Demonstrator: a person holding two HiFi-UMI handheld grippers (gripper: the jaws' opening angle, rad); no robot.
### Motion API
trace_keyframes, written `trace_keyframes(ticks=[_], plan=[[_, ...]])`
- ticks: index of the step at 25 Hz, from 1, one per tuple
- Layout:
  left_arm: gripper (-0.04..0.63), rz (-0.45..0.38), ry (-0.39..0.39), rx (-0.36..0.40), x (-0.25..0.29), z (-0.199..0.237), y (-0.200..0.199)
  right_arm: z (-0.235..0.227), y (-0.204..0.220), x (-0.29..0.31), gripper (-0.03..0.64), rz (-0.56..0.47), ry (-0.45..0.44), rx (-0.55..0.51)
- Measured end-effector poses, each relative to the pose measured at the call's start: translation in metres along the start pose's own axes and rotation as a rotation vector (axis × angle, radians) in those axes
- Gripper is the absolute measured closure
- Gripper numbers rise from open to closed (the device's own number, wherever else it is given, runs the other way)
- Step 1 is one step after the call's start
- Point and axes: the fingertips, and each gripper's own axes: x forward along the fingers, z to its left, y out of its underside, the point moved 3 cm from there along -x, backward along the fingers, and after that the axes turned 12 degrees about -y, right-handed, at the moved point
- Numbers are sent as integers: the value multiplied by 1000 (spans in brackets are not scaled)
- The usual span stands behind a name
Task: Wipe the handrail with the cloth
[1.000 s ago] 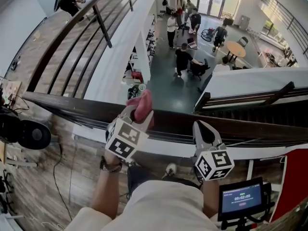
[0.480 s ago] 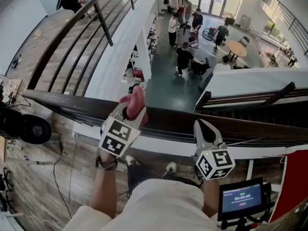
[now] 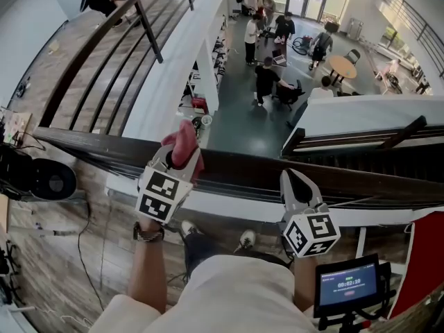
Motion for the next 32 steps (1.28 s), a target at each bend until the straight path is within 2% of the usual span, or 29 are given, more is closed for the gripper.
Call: trace_keyframes(ticks=[6, 23, 32], plan=[[563, -6, -55, -43, -4, 26, 8, 0, -2, 0, 614, 2, 3, -1], [563, -46, -90, -128, -15, 41, 18, 2, -3, 1, 614, 16, -2, -6], [563, -69, -103, -139, -24, 41, 23, 8, -3, 2, 614, 22, -10, -15]])
